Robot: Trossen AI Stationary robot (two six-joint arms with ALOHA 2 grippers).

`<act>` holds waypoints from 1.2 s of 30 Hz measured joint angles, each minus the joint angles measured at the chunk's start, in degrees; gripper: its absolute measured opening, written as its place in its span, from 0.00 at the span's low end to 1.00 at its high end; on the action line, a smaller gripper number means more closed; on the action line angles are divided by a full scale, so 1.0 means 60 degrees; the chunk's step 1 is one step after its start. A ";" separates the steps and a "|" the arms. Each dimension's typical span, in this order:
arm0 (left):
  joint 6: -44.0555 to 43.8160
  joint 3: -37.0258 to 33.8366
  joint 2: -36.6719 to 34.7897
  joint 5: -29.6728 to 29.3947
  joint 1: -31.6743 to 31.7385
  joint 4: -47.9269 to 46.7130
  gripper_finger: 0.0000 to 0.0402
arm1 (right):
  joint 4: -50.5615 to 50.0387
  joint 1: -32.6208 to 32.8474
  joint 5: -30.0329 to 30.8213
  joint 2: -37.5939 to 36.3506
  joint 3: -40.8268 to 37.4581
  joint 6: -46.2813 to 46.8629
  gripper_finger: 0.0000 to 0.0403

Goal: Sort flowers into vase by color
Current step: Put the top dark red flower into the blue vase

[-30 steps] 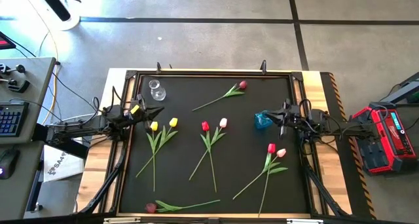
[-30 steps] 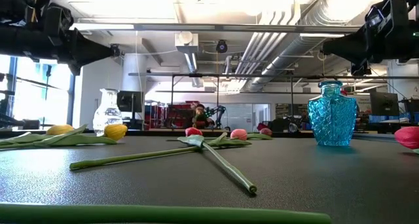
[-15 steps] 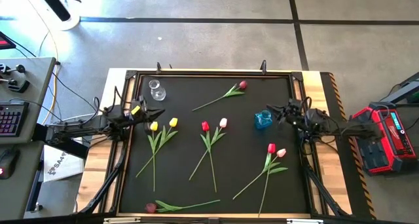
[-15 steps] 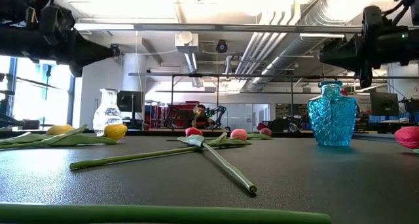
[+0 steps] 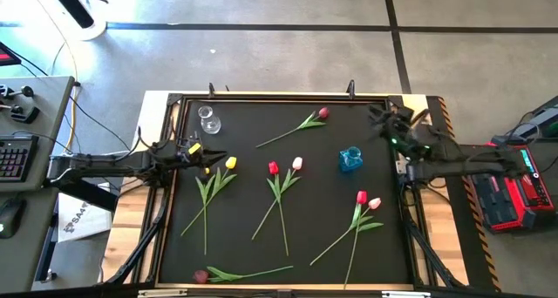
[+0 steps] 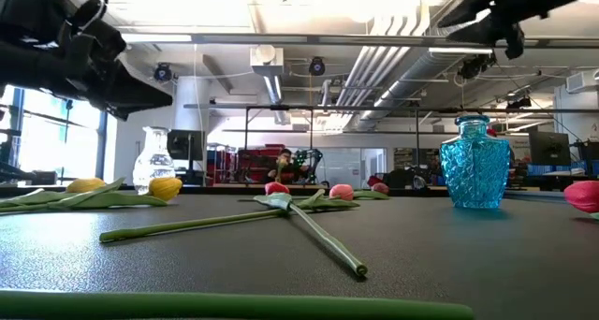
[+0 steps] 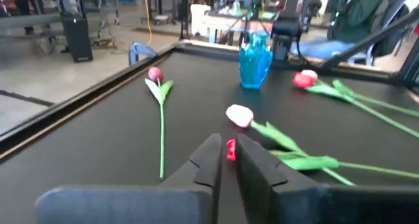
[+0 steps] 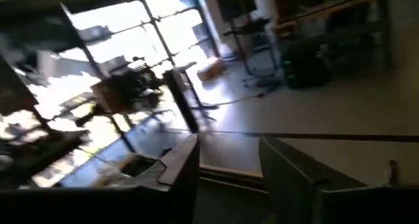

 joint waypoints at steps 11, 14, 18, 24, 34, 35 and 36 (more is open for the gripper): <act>-0.0263 0.2041 0.3298 -0.0447 0.0000 -0.0096 0.36 | 0.0055 -0.0504 -0.2342 0.3048 0.0836 0.0606 0.41; -0.0261 0.2728 0.4398 -0.0577 0.0000 -0.0113 0.40 | 0.0034 -0.0508 -0.2461 0.3393 0.1071 0.0570 0.41; -0.0197 0.3465 0.5849 -0.1016 0.0129 -0.0042 0.41 | -0.0385 -0.0508 -0.2640 0.3523 0.1524 -0.0070 0.41; -0.0103 0.4584 0.7877 -0.0697 0.0633 0.0236 0.41 | -0.0996 -0.0506 -0.2923 0.3512 0.1902 -0.0650 0.41; 0.0155 0.6420 1.0571 -0.0308 0.1041 0.0234 0.41 | -0.1589 -0.0774 -0.3334 0.3516 0.1902 -0.0567 0.41; 0.0149 0.6596 1.0790 -0.0301 0.1091 0.0227 0.41 | -0.1672 -0.0770 -0.3364 0.3516 0.1902 -0.0539 0.41; 0.0149 0.6773 1.0997 -0.0305 0.1138 0.0214 0.41 | -0.1748 -0.0770 -0.3391 0.3516 0.1902 -0.0498 0.41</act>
